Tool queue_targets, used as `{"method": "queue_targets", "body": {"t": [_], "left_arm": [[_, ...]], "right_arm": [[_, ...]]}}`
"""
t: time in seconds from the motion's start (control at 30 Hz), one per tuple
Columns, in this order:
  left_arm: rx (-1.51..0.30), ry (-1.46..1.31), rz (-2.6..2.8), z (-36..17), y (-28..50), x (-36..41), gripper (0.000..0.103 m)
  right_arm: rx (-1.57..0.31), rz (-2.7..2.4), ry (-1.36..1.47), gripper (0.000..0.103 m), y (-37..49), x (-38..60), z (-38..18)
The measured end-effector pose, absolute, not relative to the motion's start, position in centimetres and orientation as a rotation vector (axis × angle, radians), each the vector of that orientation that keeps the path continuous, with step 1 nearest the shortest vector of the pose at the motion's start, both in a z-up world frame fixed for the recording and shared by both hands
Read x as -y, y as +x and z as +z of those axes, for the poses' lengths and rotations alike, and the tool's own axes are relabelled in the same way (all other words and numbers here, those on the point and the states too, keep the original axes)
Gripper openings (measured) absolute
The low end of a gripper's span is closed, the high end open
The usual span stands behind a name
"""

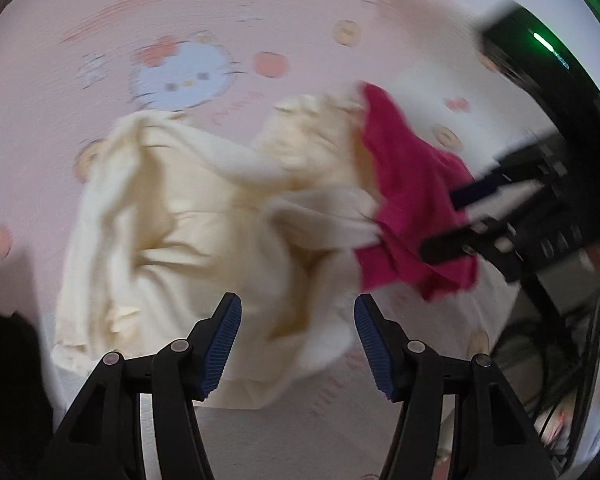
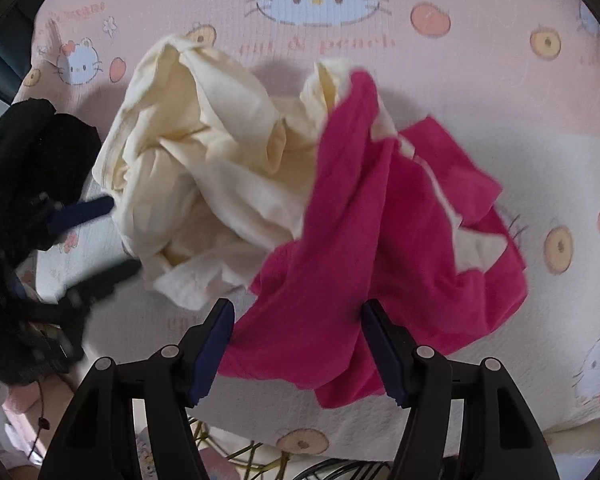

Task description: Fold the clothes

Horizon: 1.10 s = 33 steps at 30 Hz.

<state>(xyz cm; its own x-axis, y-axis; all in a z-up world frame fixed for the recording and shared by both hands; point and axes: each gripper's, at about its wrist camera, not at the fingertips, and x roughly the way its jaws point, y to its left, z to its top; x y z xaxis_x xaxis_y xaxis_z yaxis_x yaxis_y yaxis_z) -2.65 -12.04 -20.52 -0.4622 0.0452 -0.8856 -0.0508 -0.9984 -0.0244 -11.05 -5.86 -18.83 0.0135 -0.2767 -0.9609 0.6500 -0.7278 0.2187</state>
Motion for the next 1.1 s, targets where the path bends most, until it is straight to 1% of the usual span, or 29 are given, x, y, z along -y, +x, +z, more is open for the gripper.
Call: {"method": "queue_targets", "body": {"t": [0.13, 0.27, 0.4, 0.47, 0.5, 0.53, 0.57, 0.6, 0.63, 0.67, 0.7, 0.77, 0.83, 0.9, 0.97, 1.0, 1.1], "left_arm": [[-0.114, -1.623, 2.594, -22.4, -3.0, 10.6, 0.056], [-0.019, -1.698, 2.522, -24.1, -4.3, 10.8, 0.056], [-0.022, -1.734, 2.514, -25.8, -5.4, 10.5, 0.056], [0.021, -1.741, 2.504, -26.2, -5.7, 10.5, 0.056], [0.054, -1.734, 2.488, -26.3, -5.8, 10.4, 0.055], [0.084, -1.727, 2.473, -26.4, -5.8, 10.4, 0.048], [0.057, -1.737, 2.475, -26.6, -5.9, 10.2, 0.035], [0.019, -1.759, 2.487, -26.8, -5.9, 10.1, 0.027], [-0.018, -1.782, 2.498, -27.0, -5.9, 10.0, 0.014], [-0.011, -1.802, 2.506, -27.3, -5.9, 10.3, 0.01], [-0.002, -1.823, 2.513, -27.5, -5.9, 10.6, 0.009], [0.126, -1.834, 2.51, -27.6, -5.6, 11.8, 0.006], [0.218, -1.833, 2.524, -27.2, -5.3, 12.9, 0.005], [0.227, -1.829, 2.539, -26.6, -4.8, 13.4, 0.005], [0.157, -1.812, 2.586, -25.6, -3.9, 13.5, 0.005], [0.132, -1.795, 2.609, -25.1, -3.3, 13.6, 0.005], [0.137, -1.781, 2.626, -24.4, -2.0, 14.2, 0.005]], "right_arm": [[-0.376, -1.763, 1.668, 0.065, -11.0, 5.5, -20.0], [-0.34, -1.772, 1.678, 0.065, -11.4, 5.1, -20.6], [-0.333, -1.786, 1.662, 0.065, -11.8, 4.9, -21.0], [-0.339, -1.795, 1.655, 0.06, -11.9, 4.9, -21.2], [-0.341, -1.8, 1.652, 0.046, -12.0, 4.8, -21.3], [-0.344, -1.804, 1.648, 0.032, -12.1, 4.8, -21.4], [-0.347, -1.808, 1.645, 0.03, -12.1, 4.8, -21.5], [-0.349, -1.813, 1.642, 0.024, -12.2, 4.7, -21.6], [-0.352, -1.817, 1.638, 0.014, -12.3, 4.7, -21.7], [-0.35, -1.826, 1.641, 0.012, -12.4, 4.6, -21.8], [-0.342, -1.841, 1.651, 0.012, -12.6, 4.3, -21.9], [-0.297, -1.858, 1.667, 0.01, -13.2, 3.6, -21.8], [-0.281, -1.884, 1.654, 0.01, -13.5, 3.1, -21.2], [-0.342, -1.938, 1.597, 0.01, -13.4, 2.9, -20.2], [-0.399, -1.997, 1.537, 0.01, -13.5, 2.5, -18.9], [-0.408, -2.013, 1.515, 0.01, -13.5, 2.3, -18.4], [-0.414, -2.048, 1.472, 0.01, -14.1, 1.6, -17.2]]}}
